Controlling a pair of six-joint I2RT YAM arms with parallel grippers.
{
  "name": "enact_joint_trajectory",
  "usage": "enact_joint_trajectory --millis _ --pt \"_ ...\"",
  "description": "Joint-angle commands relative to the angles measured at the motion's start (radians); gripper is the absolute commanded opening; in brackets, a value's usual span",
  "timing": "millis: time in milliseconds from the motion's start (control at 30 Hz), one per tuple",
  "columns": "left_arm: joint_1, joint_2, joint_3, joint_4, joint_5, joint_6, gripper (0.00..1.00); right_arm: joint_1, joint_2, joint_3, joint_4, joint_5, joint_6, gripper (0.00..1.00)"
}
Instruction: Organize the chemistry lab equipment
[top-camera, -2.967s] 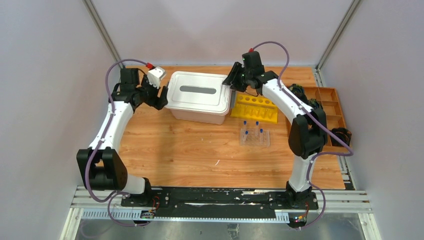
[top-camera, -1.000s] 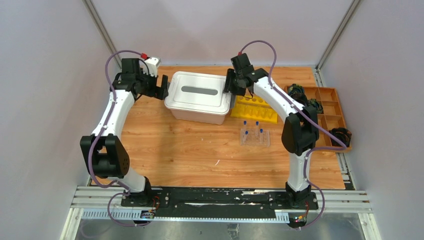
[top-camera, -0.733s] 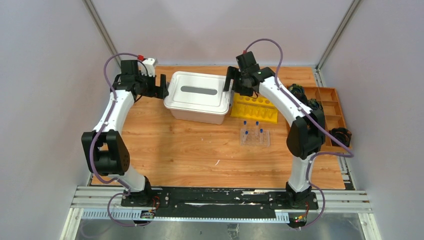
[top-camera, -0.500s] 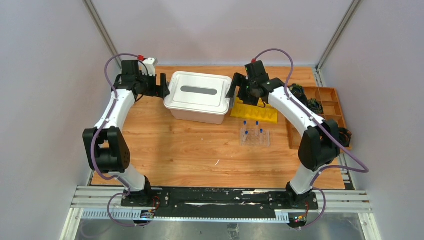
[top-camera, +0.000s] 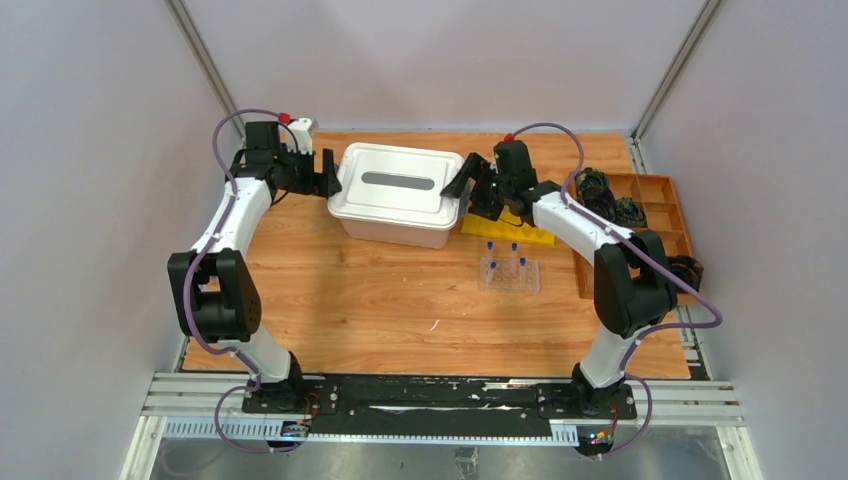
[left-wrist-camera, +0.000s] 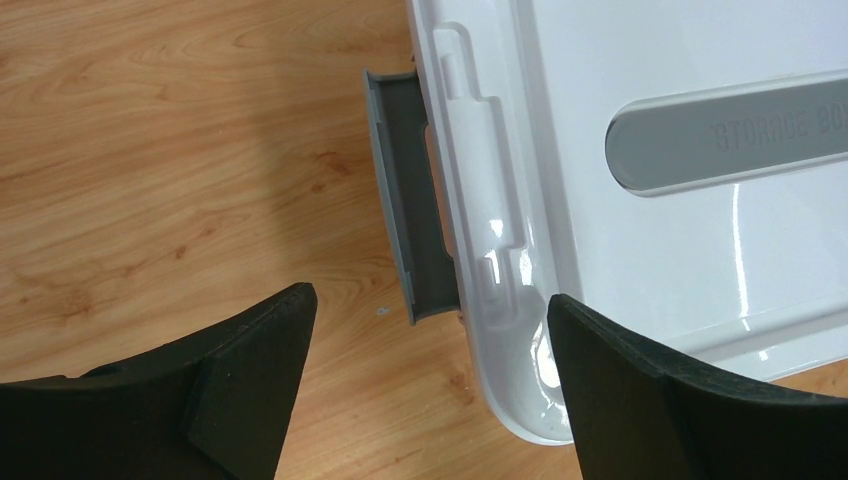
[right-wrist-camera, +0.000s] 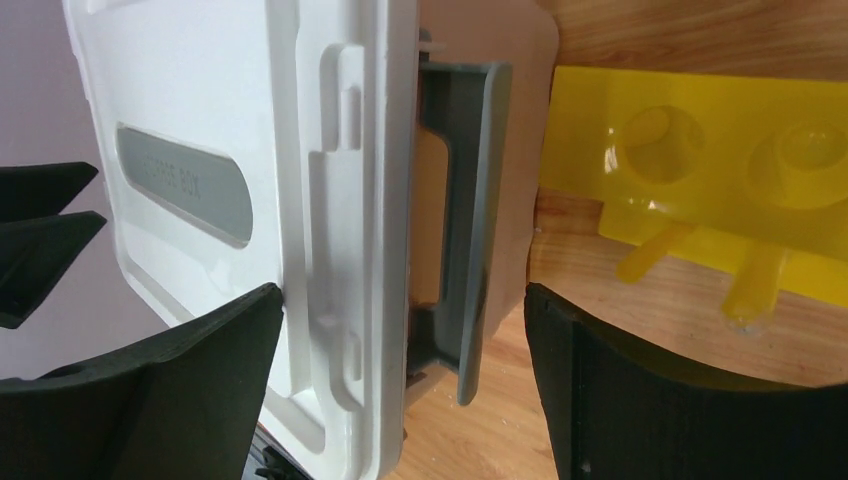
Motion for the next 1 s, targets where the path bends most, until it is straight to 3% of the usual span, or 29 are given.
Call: enact_joint_trajectory --millis 0,200,333,600,767,967 --pt "0.003 -0.024 0.014 0.003 0.016 0.015 0.91 -0.033 0.037 -0.061 0.227 -0.078 0.094 0.93" --pt "0.003 -0.022 0.016 -0.016 0.031 0.031 0.90 -0.035 0.049 -0.111 0.408 -0.146 0.175 0.90" --pt "0.004 -0.026 0.019 -0.034 0.031 0.055 0.89 -0.030 0.038 -0.099 0.397 -0.143 0.168 0.83" --pt "0.003 -0.034 0.016 -0.054 0.039 0.080 0.89 -0.007 0.011 -0.055 0.250 -0.039 0.088 0.66" --pt "0.006 -0.035 0.020 -0.065 0.047 0.090 0.88 0.027 0.064 0.099 -0.011 0.061 -0.023 0.66" --pt "0.006 -0.027 0.052 -0.096 0.060 0.086 0.88 0.068 0.092 0.192 -0.150 0.193 -0.097 0.59"
